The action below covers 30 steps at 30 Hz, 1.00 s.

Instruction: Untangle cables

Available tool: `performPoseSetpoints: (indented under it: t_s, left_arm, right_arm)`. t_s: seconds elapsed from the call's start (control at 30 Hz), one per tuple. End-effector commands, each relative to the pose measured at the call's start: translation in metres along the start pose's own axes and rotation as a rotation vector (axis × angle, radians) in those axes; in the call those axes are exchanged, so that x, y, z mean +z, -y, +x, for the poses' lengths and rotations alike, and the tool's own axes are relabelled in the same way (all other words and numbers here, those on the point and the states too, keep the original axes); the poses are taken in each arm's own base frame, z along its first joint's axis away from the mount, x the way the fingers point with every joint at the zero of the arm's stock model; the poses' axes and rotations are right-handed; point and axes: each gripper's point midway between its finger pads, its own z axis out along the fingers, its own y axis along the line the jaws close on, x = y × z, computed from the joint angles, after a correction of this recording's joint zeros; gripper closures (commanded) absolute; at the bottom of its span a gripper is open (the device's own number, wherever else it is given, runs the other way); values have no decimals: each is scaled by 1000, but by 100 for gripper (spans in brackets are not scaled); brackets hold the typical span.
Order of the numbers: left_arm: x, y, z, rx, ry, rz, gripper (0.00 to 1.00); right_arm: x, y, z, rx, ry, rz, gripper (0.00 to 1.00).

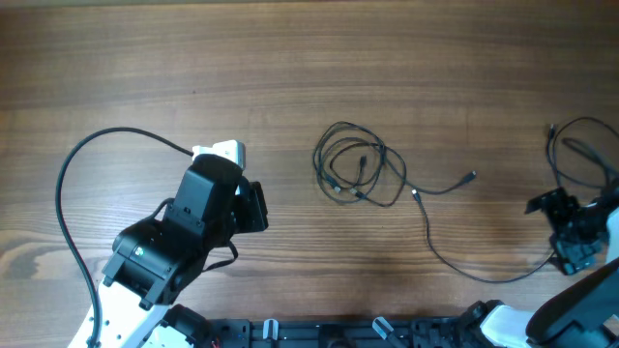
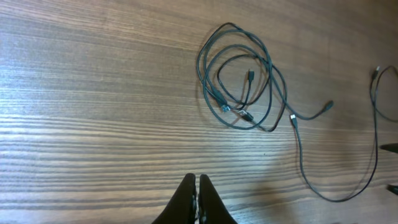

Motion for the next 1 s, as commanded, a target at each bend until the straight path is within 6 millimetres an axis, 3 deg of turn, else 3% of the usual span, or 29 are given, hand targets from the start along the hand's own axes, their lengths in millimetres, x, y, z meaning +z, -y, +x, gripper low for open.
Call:
performPoseSetpoints:
  t_s: [0.0, 0.3, 0.5, 0.67, 0.97]
  left_arm:
    - [-2, 4, 0, 27, -6, 16, 96]
    - [-2, 4, 0, 52, -6, 16, 95]
    - [-2, 4, 0, 53, -6, 16, 93]
    - [-2, 4, 0, 57, -6, 16, 93]
    - [-2, 4, 0, 78, -6, 17, 92]
  right_arm:
    - [22, 4, 9, -95, 11, -14, 3]
    - [28, 24, 11, -57, 26, 92, 5]
    - [28, 25, 11, -69, 22, 94, 9]
    - [27, 31, 14, -40, 13, 127, 6]
    - [27, 32, 14, -39, 18, 131, 23]
